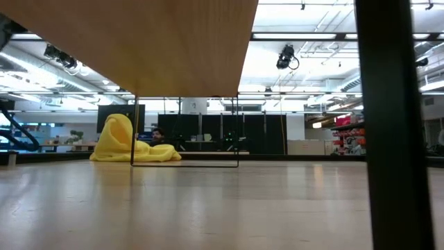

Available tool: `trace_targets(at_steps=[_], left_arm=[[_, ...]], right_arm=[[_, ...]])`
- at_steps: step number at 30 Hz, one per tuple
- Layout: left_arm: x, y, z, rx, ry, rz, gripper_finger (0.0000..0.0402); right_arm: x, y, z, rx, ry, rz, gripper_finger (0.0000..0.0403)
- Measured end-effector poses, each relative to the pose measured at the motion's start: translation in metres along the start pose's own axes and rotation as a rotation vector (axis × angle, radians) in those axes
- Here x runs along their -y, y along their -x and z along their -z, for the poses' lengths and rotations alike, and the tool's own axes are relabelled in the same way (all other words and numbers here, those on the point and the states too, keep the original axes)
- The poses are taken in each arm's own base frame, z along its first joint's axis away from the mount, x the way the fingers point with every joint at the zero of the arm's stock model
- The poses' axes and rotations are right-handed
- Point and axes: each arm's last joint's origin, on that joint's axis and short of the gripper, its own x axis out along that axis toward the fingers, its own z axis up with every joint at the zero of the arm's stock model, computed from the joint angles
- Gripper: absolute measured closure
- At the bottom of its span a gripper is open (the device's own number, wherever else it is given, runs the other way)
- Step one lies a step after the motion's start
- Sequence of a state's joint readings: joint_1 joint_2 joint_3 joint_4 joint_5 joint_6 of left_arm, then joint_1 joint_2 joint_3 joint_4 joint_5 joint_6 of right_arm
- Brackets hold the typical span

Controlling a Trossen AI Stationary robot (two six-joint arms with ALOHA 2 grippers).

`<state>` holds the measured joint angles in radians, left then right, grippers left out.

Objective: Stack small to large cups/mugs on shelf
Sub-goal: Return to Home Position

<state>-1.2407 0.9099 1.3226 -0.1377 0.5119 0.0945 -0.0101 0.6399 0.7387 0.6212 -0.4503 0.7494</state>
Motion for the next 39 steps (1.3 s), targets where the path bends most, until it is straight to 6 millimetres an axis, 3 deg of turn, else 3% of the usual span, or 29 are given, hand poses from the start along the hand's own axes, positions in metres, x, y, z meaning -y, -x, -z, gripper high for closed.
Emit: trace_targets(at_steps=[4,11,14,19,22,28,34,39], left_arm=[[-0.032,0.019,0.012,-0.037,-0.015,-0.071,0.0374],[-0.074,0.053,0.016,-0.086,0.067,0.047,0.0365],[-0.078,0.063,0.015,-0.107,0.075,0.033,0.0361],[-0.079,0.087,0.006,-0.147,0.063,-0.072,0.0365],[-0.075,0.1,0.001,-0.16,0.072,-0.177,0.0369],[-0.02,0.112,-0.018,-0.19,-0.045,-0.28,0.0373],[0.012,0.119,0.008,-0.148,-0.041,-0.44,0.0364],[0.023,0.126,0.033,-0.07,-0.022,-0.494,0.0362]], right_arm=[[0.0,0.0,0.0,0.004,-0.005,-0.003,0.0309],[0.0,0.0,0.0,-0.002,0.003,0.002,0.0309],[0.002,0.0,-0.001,0.035,-0.045,0.04,0.0309],[0.003,-0.002,0.001,0.022,0.113,0.038,0.0309],[0.006,-0.002,0.0,0.025,0.153,0.045,0.0309],[0.005,0.003,-0.009,0.017,0.156,-0.024,0.0309],[-0.003,0.013,-0.01,0.005,0.198,-0.06,0.0309],[-0.018,0.034,-0.007,0.05,0.272,-0.079,0.0309]])
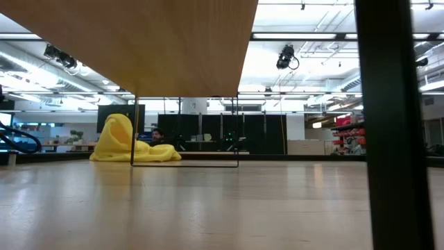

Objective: Stack small to large cups/mugs on shelf
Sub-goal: Return to Home Position

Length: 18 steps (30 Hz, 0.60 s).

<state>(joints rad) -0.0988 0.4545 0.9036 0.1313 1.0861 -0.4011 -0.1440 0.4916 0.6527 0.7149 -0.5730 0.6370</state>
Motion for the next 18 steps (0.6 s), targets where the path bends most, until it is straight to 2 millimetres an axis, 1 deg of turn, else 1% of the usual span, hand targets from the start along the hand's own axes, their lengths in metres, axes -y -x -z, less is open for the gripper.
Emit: trace_targets(at_steps=[2,4,8,12,16,18], left_arm=[[0.01,0.006,0.005,0.028,-0.028,0.02,0.0365],[0.025,0.013,0.007,0.05,-0.08,0.039,0.0368],[0.047,0.025,0.013,0.072,-0.127,0.049,0.0373],[0.075,0.039,0.017,0.116,-0.209,0.071,0.0373],[0.093,0.05,0.025,0.141,-0.31,0.081,0.0366],[0.094,0.05,0.025,0.13,-0.321,0.11,0.0364]], right_arm=[[-0.01,0.01,-0.003,0.034,0.031,-0.006,0.0309],[-0.019,0.019,-0.006,0.069,0.053,-0.015,0.0309],[-0.032,0.032,-0.011,0.095,0.068,-0.021,0.0309],[-0.049,0.048,-0.016,0.129,0.123,-0.039,0.0309],[-0.067,0.069,-0.019,0.202,0.211,-0.07,0.0309],[-0.072,0.078,-0.016,0.231,0.23,-0.075,0.0309]])
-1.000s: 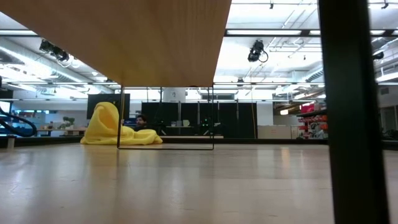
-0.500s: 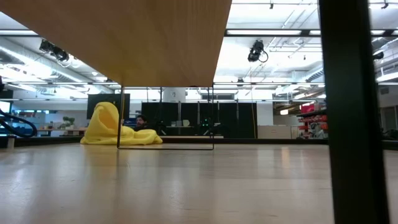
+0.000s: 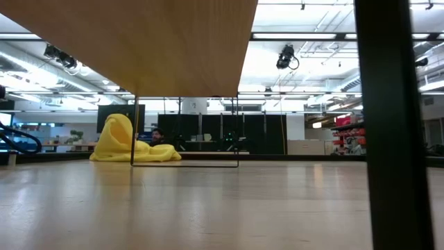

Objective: Stack small to large cups/mugs on shelf
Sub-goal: Return to Home Position

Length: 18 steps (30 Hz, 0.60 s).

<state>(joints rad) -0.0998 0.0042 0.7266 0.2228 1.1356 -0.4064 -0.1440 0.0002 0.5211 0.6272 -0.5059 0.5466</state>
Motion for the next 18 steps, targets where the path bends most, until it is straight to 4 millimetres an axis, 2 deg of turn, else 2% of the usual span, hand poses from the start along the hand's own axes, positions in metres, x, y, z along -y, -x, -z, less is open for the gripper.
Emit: trace_targets(at_steps=[3,6,9,14,18], left_arm=[[0.001,-0.001,-0.003,-0.017,0.008,0.036,0.0361],[0.004,0.001,-0.002,-0.034,-0.055,0.096,0.0362],[0.005,0.001,0.001,-0.051,-0.126,0.155,0.0367],[-0.011,0.002,0.039,-0.067,0.001,0.104,0.0372],[-0.02,0.003,0.067,-0.052,0.083,0.068,0.0368]], right_arm=[[0.002,0.002,0.006,-0.008,-0.006,-0.019,0.0309],[0.003,0.003,0.008,-0.003,0.025,0.002,0.0309],[0.011,0.008,0.024,-0.024,-0.001,0.059,0.0309],[0.023,0.029,0.063,-0.001,-0.078,0.122,0.0309],[0.027,0.043,0.084,0.002,-0.147,0.146,0.0309]])
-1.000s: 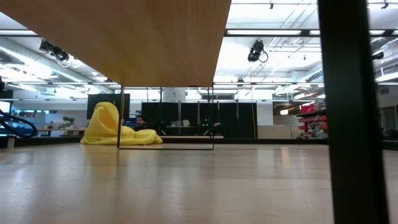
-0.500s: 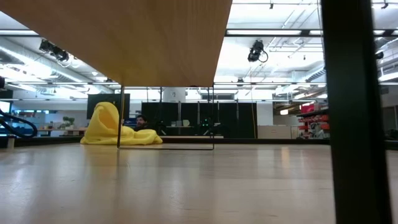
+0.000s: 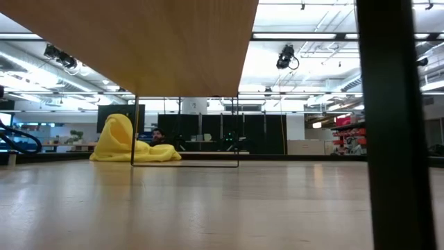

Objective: Stack small to large cups/mugs on shelf
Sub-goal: Return to Home Position

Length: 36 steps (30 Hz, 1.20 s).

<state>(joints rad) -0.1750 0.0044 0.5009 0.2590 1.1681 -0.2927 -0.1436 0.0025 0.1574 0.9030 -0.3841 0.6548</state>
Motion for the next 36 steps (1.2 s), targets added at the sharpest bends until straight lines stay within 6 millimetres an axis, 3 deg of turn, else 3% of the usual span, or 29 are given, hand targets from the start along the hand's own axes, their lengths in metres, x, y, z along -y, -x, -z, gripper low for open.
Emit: trace_targets(at_steps=[7,20,30,36], left_arm=[[-0.009,0.001,0.043,0.043,0.114,-0.023,0.0361],[-0.006,0.01,0.113,0.121,0.213,-0.075,0.0372],[-0.007,0.01,0.119,0.087,0.311,-0.077,0.0361],[-0.011,0.01,0.13,0.058,0.569,-0.146,0.0368]], right_arm=[[0.012,0.014,0.023,-0.054,-0.079,0.073,0.0309],[0.016,0.018,0.033,-0.093,-0.138,0.109,0.0309],[0.027,0.024,0.051,-0.281,-0.165,0.221,0.0309],[0.038,0.037,0.073,-0.507,-0.171,0.373,0.0309]])
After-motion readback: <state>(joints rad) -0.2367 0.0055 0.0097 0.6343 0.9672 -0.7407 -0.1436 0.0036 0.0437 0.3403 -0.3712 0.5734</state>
